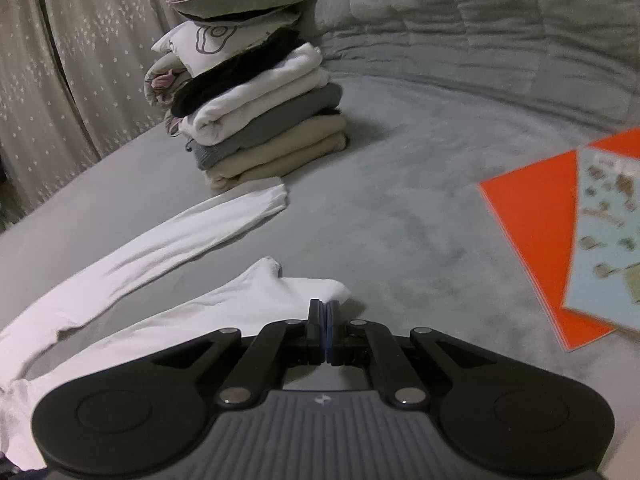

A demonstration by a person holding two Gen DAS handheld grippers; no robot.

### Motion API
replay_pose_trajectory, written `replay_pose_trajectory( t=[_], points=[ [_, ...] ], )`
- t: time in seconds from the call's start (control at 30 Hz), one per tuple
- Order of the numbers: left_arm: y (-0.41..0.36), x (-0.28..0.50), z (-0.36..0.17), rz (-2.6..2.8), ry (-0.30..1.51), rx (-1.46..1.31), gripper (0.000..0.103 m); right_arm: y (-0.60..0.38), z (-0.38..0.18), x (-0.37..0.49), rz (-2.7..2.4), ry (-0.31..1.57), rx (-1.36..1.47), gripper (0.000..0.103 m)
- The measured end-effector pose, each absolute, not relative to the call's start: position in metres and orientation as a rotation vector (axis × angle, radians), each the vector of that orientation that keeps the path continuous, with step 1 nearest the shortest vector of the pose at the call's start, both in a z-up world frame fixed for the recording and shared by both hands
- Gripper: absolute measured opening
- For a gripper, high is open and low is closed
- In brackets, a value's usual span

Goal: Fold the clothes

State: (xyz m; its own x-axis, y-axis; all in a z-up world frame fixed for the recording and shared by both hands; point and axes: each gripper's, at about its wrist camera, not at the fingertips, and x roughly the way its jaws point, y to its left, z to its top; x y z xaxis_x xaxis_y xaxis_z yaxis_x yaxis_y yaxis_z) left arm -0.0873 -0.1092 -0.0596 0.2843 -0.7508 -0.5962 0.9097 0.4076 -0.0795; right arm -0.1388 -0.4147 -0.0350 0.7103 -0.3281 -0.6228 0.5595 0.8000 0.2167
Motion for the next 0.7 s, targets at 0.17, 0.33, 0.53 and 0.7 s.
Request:
replay_pose_trajectory(
  t=[0.17,0.33,0.53,0.7],
  points=[
    [-0.116,-0.101,-0.058,-1.187,0.619,0.326,0.005,-0.421,-0.028,-0.158,-0.541,0.603,0.38,0.003],
    [-0.118,-0.111,-0.064,-1.218,0.639,0.366,0.005,-0.423,-0.03,-0.179,-0.563,0.631,0.38,0.003],
    [-0.117,-0.115,-0.07,-1.234,0.659,0.391,0.005,-0.424,-0.042,-0.192,-0.579,0.679,0.393,0.003],
    [-0.117,-0.114,-0.071,-1.243,0.664,0.396,0.007,-0.422,-0.041,-0.194,-0.573,0.687,0.368,0.003]
  ],
)
